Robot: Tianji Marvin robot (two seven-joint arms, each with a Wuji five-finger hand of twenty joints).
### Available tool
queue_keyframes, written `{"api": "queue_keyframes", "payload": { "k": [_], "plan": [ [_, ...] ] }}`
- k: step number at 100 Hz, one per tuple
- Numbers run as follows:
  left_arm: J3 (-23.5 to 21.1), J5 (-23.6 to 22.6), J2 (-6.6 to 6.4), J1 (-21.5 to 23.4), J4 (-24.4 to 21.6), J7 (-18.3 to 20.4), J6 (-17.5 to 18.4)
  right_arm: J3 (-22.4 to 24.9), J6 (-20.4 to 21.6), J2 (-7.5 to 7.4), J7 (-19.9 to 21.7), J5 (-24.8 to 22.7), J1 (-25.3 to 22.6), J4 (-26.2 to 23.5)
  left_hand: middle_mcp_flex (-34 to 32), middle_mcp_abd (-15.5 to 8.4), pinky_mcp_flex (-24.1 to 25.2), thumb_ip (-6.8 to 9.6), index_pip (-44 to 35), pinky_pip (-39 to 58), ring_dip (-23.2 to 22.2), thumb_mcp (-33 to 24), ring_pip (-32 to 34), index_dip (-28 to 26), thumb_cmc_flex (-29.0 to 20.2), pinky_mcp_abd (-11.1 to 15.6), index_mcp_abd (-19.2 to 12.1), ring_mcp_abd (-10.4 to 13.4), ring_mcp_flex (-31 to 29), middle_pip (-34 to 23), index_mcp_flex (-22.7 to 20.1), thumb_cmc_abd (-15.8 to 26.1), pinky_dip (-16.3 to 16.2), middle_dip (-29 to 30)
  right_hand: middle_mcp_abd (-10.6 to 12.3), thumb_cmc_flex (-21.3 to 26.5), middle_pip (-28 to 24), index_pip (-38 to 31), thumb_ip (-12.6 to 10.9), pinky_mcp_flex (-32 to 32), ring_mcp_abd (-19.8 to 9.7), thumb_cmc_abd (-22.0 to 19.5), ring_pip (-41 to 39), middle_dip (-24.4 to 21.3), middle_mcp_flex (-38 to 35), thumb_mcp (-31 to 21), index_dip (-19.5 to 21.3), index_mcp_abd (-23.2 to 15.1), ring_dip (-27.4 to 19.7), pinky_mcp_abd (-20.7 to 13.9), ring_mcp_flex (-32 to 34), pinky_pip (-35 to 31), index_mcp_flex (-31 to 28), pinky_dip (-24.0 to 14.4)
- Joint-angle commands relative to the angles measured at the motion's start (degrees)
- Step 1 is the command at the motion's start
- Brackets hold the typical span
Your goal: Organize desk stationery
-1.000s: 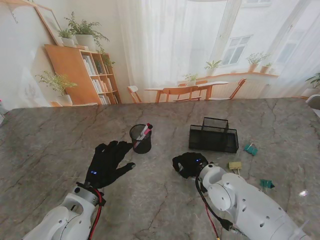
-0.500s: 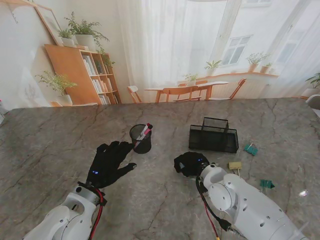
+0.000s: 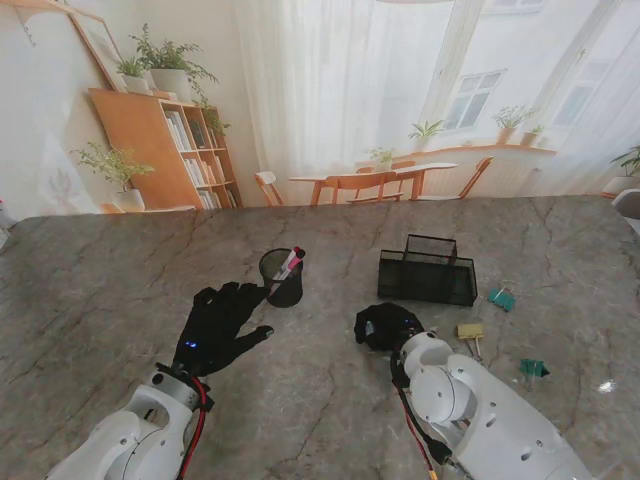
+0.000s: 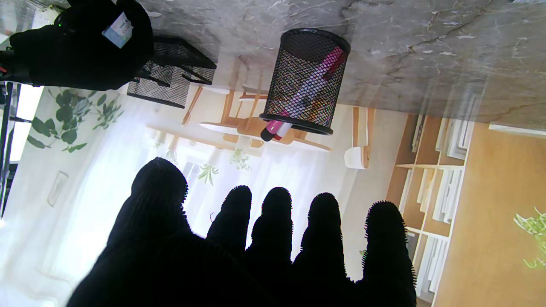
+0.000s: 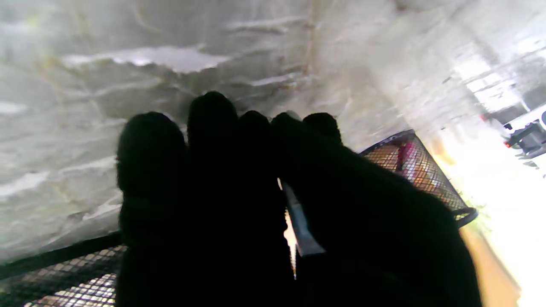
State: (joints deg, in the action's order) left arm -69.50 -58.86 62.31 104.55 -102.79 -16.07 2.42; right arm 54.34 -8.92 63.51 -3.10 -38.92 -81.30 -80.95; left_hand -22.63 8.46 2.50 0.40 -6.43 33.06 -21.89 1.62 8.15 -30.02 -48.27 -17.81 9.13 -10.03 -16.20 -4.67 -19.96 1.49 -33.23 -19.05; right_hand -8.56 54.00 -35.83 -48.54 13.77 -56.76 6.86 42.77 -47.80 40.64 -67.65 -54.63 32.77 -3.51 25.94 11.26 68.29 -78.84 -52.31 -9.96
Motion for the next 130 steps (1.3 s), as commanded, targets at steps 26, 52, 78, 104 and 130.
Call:
{"api": "queue_keyframes", "payload": {
  "k": [26,52,78,104,130],
  "plan": [
    [0.2,0.2,0.12,0.0,0.2,0.1,0.4,1.0,-5.3,1.38,-0.4,4.0,-1.9,-1.9,-0.2,0.4,0.1,-3.58,-0.3,0.7,-0.3,1.1,0.5,-0.4,-1.1,1.3,0.6,0.3,-1.1,0.1,-1.4,3.7,-0.7,-1.3,-0.4,4.1,5.4,-1.0,-3.9,-2.2,1.8,2.4,4.8,-0.3,-0.7,-7.8,1.5,-0.3,-2.8,-1.2,0.3,-2.0,-2.2,1.7],
    [0.2,0.2,0.11,0.0,0.2,0.2,0.4,2.7,-7.5,1.84,-1.5,5.2,-3.5,-5.4,-0.2,0.4,0.1,-3.57,-0.3,0.6,-0.3,1.1,0.5,-0.4,-1.2,1.7,0.7,0.3,-1.1,0.1,-1.4,3.8,-0.5,-1.3,-0.5,3.9,5.5,-0.8,-3.9,-2.2,1.9,2.7,4.7,-0.1,-0.9,-8.3,1.7,-0.2,-2.9,-0.9,0.3,-2.3,-2.5,1.9],
    [0.3,0.2,0.09,-0.1,0.2,0.3,0.6,6.5,-8.2,1.62,-1.7,3.7,-6.3,-12.0,-0.2,0.4,0.1,-3.58,-0.3,0.6,-0.3,1.1,0.5,-0.4,-1.1,1.9,0.7,0.2,-1.1,0.1,-1.4,3.8,-0.4,-1.3,-0.9,4.1,5.7,-0.6,-3.9,-2.3,2.2,3.0,4.4,0.2,-1.0,-8.4,1.8,0.2,-2.8,-0.8,0.4,-2.6,-2.5,2.1],
    [0.4,0.1,0.06,0.0,0.2,0.2,0.7,13.4,-6.7,0.33,1.7,-1.1,-9.5,-19.0,-0.2,0.3,0.1,-3.57,-0.3,0.6,-0.3,1.1,0.6,-0.4,-1.1,1.9,0.7,0.3,-1.2,0.1,-1.5,3.9,-0.3,-1.3,-1.1,4.1,5.8,-0.4,-4.0,-2.4,2.4,3.1,4.2,0.2,-1.2,-8.5,1.7,0.4,-2.9,-0.6,0.4,-2.9,-2.6,2.3],
    [0.6,-0.1,-0.04,-0.3,0.4,0.7,0.9,20.9,-3.9,-0.92,6.5,-5.3,-12.2,-23.8,-0.3,0.4,0.2,-3.58,-0.3,0.5,-0.3,1.1,0.5,-0.4,-1.1,1.8,0.6,0.3,-1.1,0.1,-1.5,4.0,-0.3,-1.3,-1.4,4.2,5.8,-0.3,-4.0,-2.3,2.6,3.0,4.1,0.5,-1.0,-8.4,1.9,0.7,-2.9,-0.5,0.3,-2.9,-2.5,2.5]
  ]
}}
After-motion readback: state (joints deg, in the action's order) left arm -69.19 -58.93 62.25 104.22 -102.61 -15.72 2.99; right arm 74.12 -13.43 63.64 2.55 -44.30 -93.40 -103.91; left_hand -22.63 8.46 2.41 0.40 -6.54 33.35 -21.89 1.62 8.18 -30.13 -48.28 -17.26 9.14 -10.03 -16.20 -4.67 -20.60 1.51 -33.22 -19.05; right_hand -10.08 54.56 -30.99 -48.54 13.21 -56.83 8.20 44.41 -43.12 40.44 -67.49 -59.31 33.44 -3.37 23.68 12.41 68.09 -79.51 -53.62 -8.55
